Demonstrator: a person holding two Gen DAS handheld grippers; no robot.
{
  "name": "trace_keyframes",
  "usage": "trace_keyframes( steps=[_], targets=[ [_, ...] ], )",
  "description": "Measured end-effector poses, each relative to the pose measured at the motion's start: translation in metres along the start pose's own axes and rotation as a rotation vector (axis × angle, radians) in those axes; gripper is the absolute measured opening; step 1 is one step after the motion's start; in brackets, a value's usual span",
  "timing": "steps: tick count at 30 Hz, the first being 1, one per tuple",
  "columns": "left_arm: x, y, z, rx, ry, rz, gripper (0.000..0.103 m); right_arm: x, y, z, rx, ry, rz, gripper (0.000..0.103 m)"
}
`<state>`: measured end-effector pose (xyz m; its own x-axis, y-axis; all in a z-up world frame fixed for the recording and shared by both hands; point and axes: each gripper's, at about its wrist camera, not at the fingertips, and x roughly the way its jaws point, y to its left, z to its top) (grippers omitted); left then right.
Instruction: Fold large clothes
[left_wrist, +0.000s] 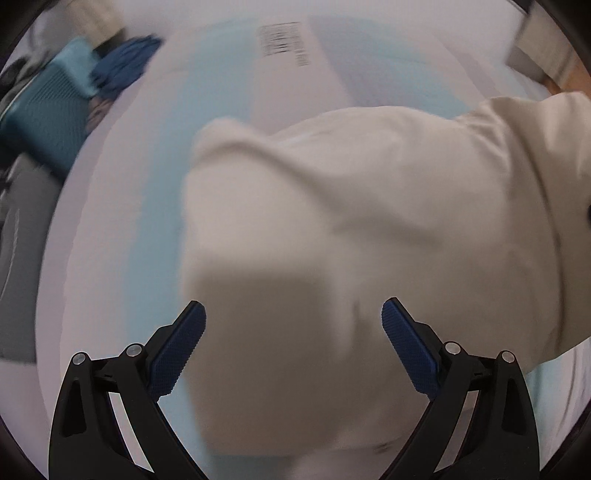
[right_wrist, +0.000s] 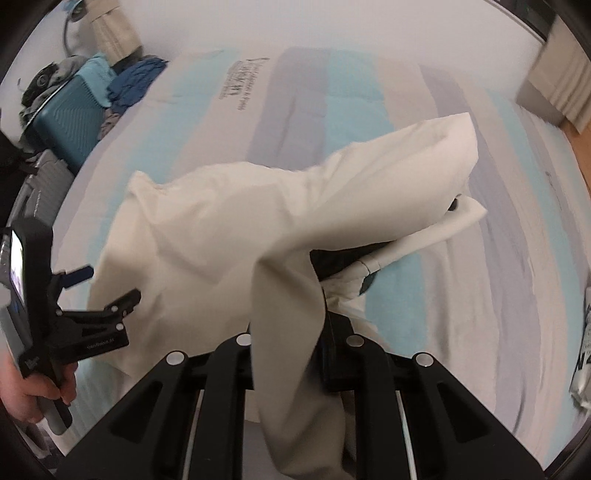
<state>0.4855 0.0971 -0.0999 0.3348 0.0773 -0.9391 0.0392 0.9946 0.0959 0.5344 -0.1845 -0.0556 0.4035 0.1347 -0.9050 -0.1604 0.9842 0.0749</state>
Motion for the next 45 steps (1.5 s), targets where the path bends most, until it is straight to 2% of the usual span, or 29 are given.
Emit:
trace_keyframes(
  steps=[3,6,12,17,23,29,35,45],
  targets=[
    [-0.004,0.027,-0.03,-0.069,0.013,0.014,0.094,-0.011,0.027,0.008,-0.043,-0.013,0.018,0.014],
    [0.011,0.044,-0.048,-0.133,0.048,-0.027,0.096,-0.017,0.058,0.015,-0.103,-0.015,0.039,0.014],
    [0.024,0.051,-0.048,-0.195,0.05,-0.08,0.095,-0.01,0.115,0.021,-0.227,0.012,0.058,0.014],
    [-0.015,0.067,-0.069,-0.171,-0.012,-0.016,0.095,-0.003,0.154,0.02,-0.3,0.024,0.091,0.014],
    [-0.018,0.108,-0.097,-0.243,0.032,0.003,0.094,0.016,0.194,0.013,-0.359,0.068,0.135,0.015],
    [-0.027,0.137,-0.116,-0.292,0.037,0.014,0.094,0.05,0.238,0.009,-0.422,0.127,0.171,0.015],
    [-0.034,0.147,-0.124,-0.295,0.037,0.025,0.094,0.091,0.261,0.012,-0.444,0.183,0.16,0.015],
    [-0.023,0.154,-0.116,-0.31,0.038,0.011,0.095,0.137,0.269,-0.002,-0.517,0.176,0.102,0.019]
  ],
)
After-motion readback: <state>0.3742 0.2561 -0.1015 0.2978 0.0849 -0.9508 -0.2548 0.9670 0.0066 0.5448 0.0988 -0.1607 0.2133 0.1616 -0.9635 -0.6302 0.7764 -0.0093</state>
